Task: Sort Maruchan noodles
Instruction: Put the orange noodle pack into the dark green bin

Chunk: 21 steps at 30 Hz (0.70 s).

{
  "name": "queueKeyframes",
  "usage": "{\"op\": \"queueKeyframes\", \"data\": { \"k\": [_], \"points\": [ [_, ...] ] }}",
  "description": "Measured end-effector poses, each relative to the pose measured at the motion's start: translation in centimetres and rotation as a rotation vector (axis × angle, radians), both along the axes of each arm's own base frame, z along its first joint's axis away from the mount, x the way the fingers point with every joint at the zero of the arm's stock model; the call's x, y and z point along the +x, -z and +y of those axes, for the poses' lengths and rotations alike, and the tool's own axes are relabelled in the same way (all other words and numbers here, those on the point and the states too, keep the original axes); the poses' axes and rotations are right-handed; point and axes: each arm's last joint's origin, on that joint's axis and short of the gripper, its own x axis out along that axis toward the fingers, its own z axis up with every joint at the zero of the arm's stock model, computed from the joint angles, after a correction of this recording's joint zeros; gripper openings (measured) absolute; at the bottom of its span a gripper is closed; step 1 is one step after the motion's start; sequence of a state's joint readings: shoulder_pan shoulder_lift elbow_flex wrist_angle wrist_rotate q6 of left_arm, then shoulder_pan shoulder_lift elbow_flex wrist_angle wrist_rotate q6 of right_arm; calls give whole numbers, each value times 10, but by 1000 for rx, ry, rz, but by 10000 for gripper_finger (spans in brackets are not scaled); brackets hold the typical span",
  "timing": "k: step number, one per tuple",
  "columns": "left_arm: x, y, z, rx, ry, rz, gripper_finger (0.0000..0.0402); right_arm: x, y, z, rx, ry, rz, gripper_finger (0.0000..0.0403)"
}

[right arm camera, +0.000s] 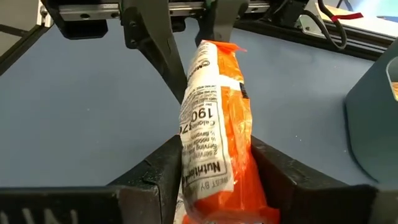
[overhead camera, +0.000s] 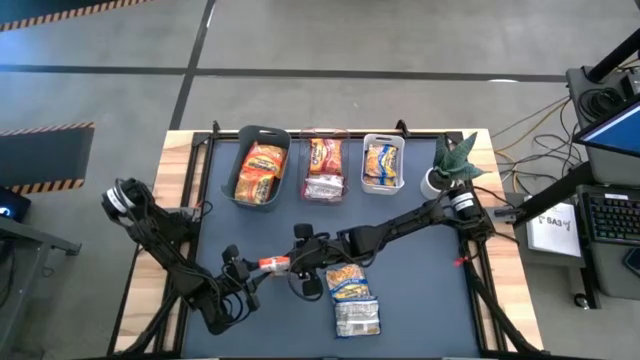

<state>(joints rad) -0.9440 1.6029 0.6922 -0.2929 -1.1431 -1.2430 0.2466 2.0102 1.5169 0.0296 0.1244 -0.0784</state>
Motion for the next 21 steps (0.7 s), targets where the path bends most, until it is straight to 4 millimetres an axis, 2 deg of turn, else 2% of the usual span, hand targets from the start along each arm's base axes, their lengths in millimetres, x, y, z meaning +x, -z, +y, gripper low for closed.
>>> {"op": "queueKeyframes", "data": {
  "k": [3,10,15,21],
  "points": [
    [0,0,0,1,1,0,76,0,0,0,5,3,-1,163],
    [1,-1,0,-8,2,-1,72,-2,-2,-1,22,13,19,214],
    [1,-9,-1,-4,19,-2,72,-11,-27,-6,23,16,3,247],
    [12,-38,-11,62,65,0,65,-32,-59,-15,11,35,46,272]
  ]
}}
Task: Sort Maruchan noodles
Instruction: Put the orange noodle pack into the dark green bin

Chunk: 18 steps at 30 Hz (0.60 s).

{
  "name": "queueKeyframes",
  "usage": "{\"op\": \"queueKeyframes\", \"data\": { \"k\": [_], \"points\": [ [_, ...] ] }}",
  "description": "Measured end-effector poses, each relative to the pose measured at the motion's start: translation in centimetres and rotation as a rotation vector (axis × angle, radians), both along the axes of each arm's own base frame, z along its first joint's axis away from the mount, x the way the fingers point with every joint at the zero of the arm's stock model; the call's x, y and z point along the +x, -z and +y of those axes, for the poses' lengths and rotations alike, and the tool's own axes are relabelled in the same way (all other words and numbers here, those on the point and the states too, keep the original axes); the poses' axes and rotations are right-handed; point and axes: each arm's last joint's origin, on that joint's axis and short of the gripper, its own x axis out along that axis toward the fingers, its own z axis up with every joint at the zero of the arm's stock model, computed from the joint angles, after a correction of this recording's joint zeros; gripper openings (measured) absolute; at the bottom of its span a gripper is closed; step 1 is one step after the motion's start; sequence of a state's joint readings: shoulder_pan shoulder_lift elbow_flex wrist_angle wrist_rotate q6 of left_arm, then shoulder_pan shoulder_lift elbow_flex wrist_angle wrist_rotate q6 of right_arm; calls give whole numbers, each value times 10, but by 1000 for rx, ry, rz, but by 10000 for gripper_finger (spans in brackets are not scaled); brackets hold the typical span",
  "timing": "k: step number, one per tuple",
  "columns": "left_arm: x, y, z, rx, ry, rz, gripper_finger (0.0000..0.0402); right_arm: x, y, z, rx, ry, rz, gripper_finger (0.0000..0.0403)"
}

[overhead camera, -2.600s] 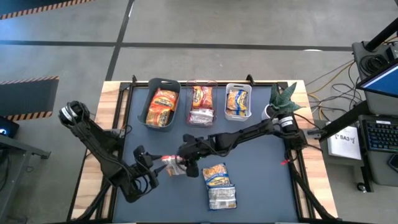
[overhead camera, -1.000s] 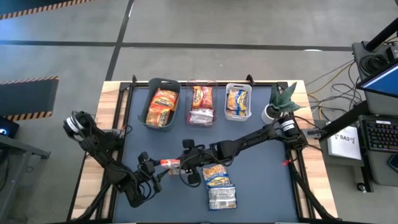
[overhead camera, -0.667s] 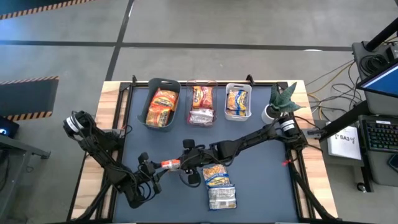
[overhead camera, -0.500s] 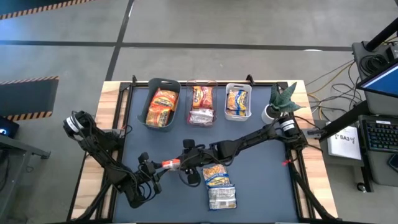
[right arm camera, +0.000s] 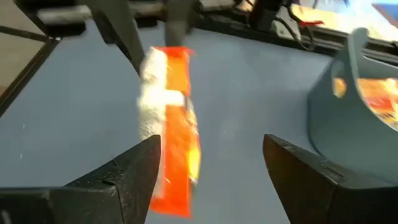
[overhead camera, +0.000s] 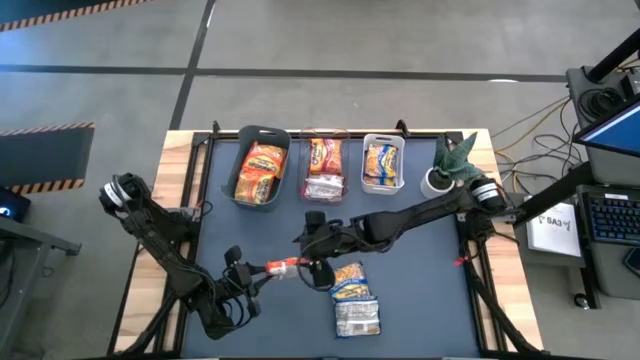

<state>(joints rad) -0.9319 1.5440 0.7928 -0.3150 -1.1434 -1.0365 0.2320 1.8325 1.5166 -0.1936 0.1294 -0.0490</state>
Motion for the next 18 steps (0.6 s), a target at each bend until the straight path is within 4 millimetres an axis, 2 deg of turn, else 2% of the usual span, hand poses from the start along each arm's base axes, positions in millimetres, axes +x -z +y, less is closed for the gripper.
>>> {"op": "queueKeyframes", "data": {
  "k": [6,12,18],
  "points": [
    [8,-27,-1,72,-12,35,36,-27,-18,-7,23,23,18,278],
    [17,-55,4,141,-52,85,25,-69,-28,-17,84,62,6,279],
    [27,-88,25,277,-124,208,24,-109,-30,-26,155,76,-126,275]
  ]
}}
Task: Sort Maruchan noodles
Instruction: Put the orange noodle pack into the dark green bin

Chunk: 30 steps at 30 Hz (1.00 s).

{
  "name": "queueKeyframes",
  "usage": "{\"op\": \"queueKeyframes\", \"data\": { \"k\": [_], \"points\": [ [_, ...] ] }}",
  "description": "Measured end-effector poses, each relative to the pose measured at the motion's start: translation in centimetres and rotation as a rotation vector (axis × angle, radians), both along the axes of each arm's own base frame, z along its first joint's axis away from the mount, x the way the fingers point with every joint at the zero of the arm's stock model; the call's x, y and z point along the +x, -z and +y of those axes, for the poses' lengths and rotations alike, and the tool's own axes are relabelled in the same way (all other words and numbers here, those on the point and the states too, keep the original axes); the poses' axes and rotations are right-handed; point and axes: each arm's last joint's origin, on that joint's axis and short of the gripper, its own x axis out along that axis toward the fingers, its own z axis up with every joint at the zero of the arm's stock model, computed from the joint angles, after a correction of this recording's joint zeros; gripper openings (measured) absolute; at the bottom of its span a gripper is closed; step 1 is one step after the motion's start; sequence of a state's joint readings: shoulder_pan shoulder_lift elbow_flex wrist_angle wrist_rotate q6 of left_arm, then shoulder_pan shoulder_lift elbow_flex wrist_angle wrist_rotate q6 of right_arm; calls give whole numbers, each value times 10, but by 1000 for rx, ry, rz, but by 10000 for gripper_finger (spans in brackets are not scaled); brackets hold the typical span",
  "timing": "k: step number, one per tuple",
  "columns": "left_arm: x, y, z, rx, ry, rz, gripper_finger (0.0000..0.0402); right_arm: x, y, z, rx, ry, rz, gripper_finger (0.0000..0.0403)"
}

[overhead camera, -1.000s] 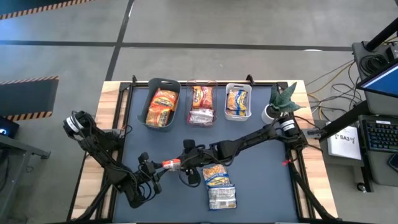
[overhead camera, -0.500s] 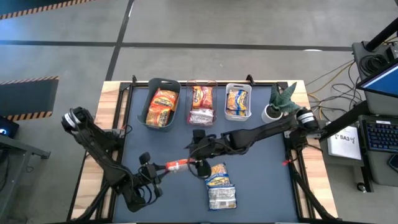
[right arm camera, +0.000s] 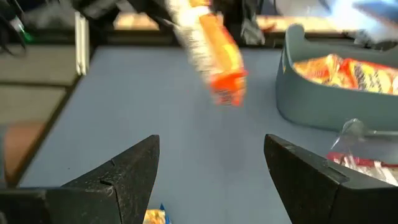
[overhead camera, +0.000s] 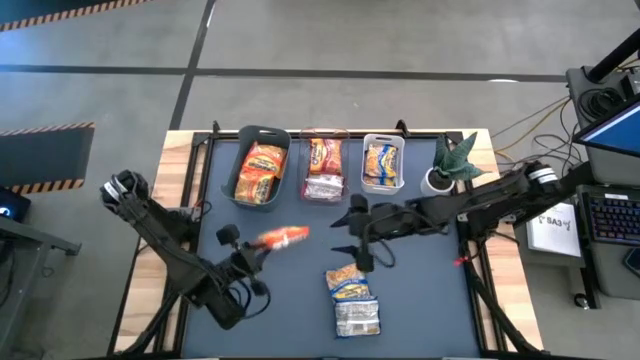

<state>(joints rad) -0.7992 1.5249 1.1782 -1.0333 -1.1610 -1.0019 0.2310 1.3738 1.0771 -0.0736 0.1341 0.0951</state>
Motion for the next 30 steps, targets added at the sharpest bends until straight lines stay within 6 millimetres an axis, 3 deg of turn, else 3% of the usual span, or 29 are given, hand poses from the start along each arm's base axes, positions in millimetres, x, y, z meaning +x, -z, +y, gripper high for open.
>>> {"op": "queueKeyframes", "data": {
  "k": [5,8,16,20,24,30],
  "points": [
    [8,-24,37,139,-121,159,24,-23,4,-5,25,-5,-158,276],
    [14,-27,65,185,-210,313,24,-32,5,-7,29,-9,-234,277],
    [27,-5,145,213,-357,764,23,-36,15,-8,30,-10,-238,276],
    [26,8,178,183,-414,898,23,-36,18,-8,32,-12,-225,275],
    [30,18,194,160,-389,950,23,-37,19,-8,44,-7,-219,270],
    [36,21,198,116,-319,973,23,-36,21,-7,51,-6,-211,273]
  ]
}}
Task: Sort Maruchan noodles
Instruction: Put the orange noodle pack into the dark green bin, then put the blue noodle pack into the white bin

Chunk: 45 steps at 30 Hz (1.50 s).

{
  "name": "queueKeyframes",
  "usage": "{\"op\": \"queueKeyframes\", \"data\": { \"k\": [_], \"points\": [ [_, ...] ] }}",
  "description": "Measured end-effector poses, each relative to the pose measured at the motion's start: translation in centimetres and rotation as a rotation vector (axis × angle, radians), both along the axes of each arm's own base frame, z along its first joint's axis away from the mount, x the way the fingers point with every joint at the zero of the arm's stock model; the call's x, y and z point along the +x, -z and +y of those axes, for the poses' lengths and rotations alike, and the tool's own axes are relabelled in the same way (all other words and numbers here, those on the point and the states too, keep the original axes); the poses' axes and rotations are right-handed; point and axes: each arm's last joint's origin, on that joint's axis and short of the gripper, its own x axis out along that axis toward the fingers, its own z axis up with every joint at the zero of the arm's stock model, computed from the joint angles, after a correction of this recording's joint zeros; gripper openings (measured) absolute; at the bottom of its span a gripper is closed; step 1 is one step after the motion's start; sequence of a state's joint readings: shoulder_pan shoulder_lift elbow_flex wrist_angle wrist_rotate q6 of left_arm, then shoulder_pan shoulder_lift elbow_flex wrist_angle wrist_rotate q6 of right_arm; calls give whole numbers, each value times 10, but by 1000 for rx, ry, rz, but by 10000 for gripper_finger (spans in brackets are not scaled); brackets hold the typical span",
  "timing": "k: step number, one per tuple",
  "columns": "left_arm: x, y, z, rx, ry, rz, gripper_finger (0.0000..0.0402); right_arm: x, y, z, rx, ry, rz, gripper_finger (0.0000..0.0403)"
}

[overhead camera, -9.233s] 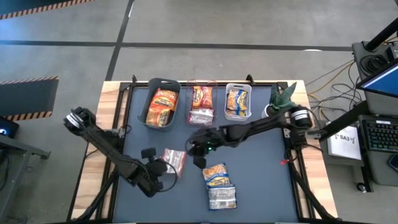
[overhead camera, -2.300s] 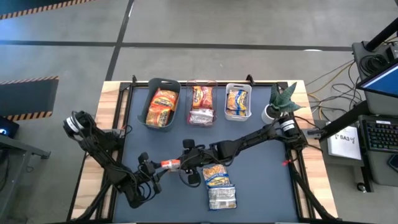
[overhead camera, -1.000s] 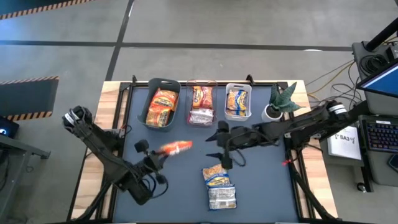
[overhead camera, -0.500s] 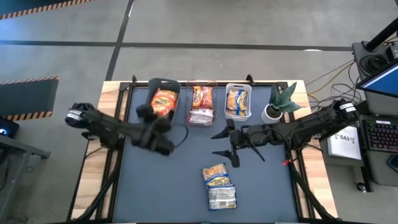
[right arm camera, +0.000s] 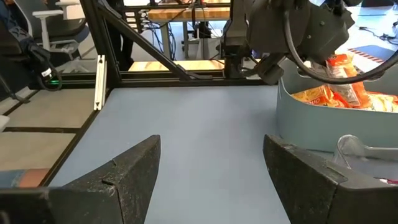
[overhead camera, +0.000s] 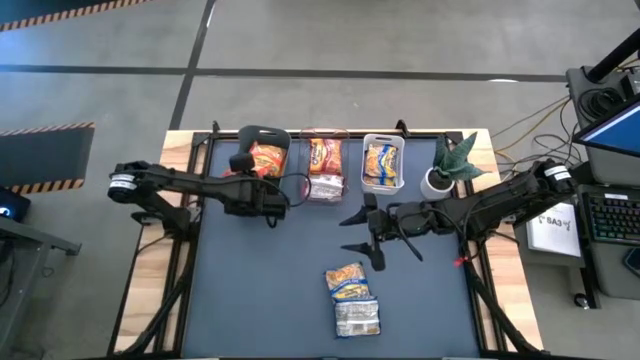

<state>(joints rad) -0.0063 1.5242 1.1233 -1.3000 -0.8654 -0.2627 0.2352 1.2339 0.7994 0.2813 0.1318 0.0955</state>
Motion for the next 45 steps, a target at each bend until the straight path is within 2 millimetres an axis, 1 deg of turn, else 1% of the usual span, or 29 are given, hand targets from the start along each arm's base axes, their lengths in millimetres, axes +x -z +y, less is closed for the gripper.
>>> {"op": "queueKeyframes", "data": {
  "k": [4,7,10,15,18,22,26,31,34,36,38,41,45],
  "points": [
    [1,0,0,3,1,-7,24,0,0,0,2,0,0,274],
    [1,0,0,-2,2,-7,34,0,0,0,2,0,0,271],
    [1,1,-1,-46,-3,-10,57,0,0,0,2,0,0,270],
    [2,1,-2,-53,-2,-26,106,0,0,1,2,-4,0,272],
    [4,-1,-4,-99,0,-39,134,0,0,1,2,-5,1,270],
    [8,-11,-11,-184,12,-64,163,0,0,1,2,-5,1,271],
    [13,-32,-19,-207,43,-102,181,0,0,1,2,-5,1,276],
    [19,-60,-26,-212,97,-166,184,0,0,1,2,-5,1,275],
    [21,-69,-26,-207,108,-208,176,0,0,1,0,-5,1,274],
    [23,-72,-27,-208,126,-250,168,-1,1,1,2,-5,2,276],
    [24,-73,-32,-211,166,-319,158,-1,2,1,13,-1,16,276],
    [22,-73,-43,-221,243,-426,145,-2,6,1,50,11,54,274],
    [17,-69,-62,-250,336,-619,132,-3,10,1,134,39,106,267]
  ]
}}
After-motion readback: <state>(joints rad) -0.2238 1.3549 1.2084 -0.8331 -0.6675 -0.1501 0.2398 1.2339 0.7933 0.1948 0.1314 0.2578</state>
